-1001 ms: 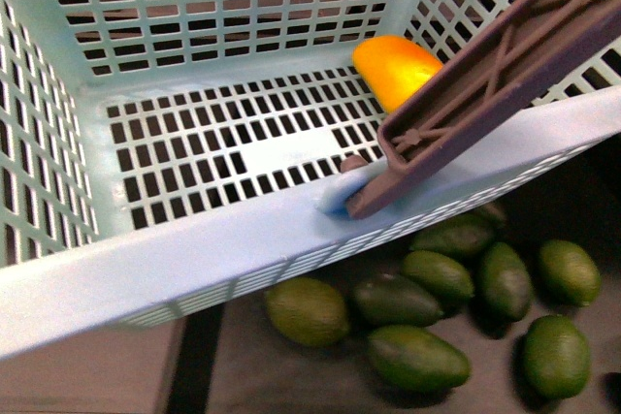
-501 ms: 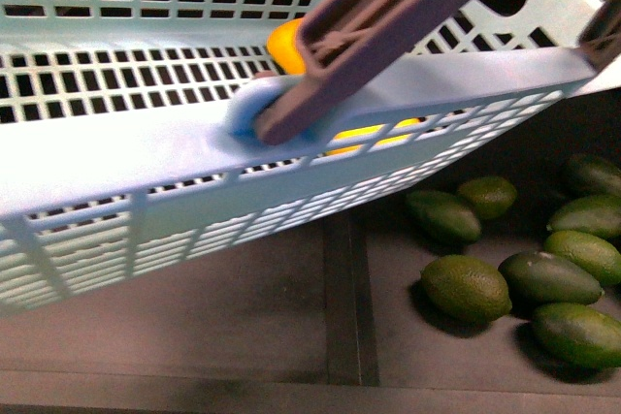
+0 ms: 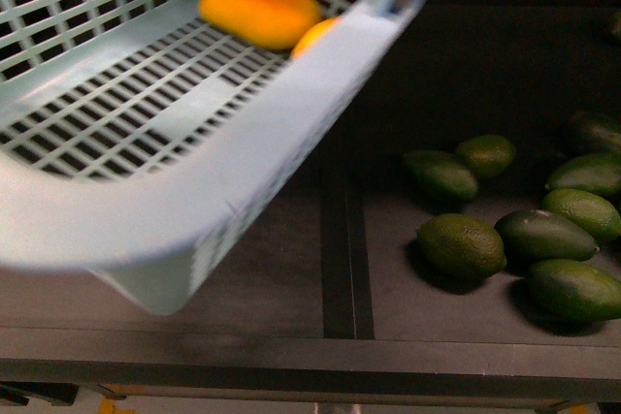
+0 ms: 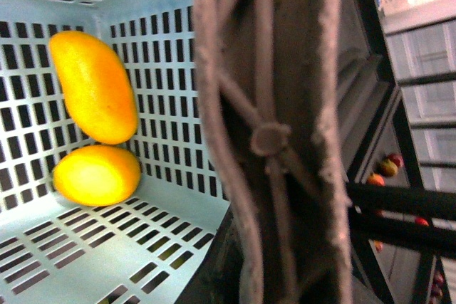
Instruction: Pick lemon and mango into basket
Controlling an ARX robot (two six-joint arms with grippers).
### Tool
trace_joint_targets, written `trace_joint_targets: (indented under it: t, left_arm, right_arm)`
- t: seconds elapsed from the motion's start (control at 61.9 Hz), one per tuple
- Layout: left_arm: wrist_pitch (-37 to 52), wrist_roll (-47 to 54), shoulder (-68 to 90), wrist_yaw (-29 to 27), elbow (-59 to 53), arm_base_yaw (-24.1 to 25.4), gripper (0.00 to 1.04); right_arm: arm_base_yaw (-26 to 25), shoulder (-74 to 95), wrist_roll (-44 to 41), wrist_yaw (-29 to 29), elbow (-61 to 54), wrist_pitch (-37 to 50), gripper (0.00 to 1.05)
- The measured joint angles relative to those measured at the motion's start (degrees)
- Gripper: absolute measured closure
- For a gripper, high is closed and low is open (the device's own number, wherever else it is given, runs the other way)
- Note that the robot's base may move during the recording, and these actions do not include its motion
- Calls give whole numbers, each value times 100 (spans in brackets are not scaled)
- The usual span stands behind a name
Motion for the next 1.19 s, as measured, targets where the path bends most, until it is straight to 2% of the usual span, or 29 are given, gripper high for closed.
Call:
trace_joint_targets:
  t: [0.129, 0.355, 0.501, 0.646, 0.823, 0.872, 1.001, 1.195]
  left_arm:
    - [212, 15, 730, 463, 435, 610, 100]
    - [470, -11, 1631, 1108, 1132, 1161, 100]
    - [726, -22, 2033, 1082, 1176, 1401, 100]
    - [1163, -219, 2013, 1119, 562, 1600, 100]
    - [787, -599, 1543, 1062, -192, 1602, 100]
    - [778, -682, 1366, 1080, -538, 1609, 86]
    - [844, -791, 1121, 1008, -957, 1624, 58]
    - [254, -748, 577, 468, -1036, 1681, 24]
  right_arm:
    - [0, 0, 0, 0, 0, 0, 9]
    - [0, 0, 0, 0, 0, 0, 9]
    - [0, 0, 0, 0, 0, 0, 9]
    - [0, 0, 0, 0, 0, 0, 9]
    - [0, 0, 0, 2, 0, 0, 9]
    - [0, 0, 0, 0, 0, 0, 9]
    - [0, 0, 0, 2, 0, 0, 9]
    - [0, 0, 0, 0, 0, 0, 9]
